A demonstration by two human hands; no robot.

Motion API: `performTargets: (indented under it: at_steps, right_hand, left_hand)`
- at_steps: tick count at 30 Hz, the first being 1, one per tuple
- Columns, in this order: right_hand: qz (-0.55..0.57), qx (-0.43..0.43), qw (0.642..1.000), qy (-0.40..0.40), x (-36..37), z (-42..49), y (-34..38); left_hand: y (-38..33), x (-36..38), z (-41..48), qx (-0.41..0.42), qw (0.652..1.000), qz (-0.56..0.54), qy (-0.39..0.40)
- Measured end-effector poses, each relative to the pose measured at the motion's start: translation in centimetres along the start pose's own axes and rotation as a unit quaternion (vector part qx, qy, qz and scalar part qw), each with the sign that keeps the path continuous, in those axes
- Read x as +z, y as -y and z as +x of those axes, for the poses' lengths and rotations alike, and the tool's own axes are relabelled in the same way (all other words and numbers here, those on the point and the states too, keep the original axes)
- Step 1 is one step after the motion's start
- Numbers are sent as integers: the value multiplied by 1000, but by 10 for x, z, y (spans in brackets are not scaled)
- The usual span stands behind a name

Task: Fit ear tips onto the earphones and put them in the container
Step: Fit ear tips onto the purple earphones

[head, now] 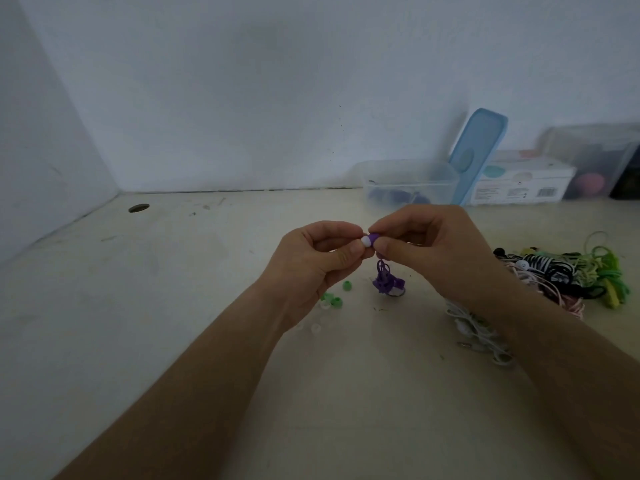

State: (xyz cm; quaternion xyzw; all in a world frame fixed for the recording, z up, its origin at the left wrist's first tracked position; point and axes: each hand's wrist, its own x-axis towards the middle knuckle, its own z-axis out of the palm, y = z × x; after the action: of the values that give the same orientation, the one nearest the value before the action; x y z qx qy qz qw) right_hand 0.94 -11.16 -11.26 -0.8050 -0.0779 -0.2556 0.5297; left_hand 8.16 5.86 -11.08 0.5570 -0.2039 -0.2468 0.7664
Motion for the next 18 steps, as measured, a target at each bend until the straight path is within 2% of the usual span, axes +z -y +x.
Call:
performTargets:
  at_steps: [9,14,18]
  right_hand:
    - [75,22,997,23,-2,0,2]
    - [71,13,997,25,-2,0,4]
    - [10,-15,1000,11,0,0,4]
  left_hand:
    - [-1,-1,-1,-17,998,-51,31]
    - [-1,-1,0,-11,999,-43,29]
    - [1,-1,0,2,1000,-19,15]
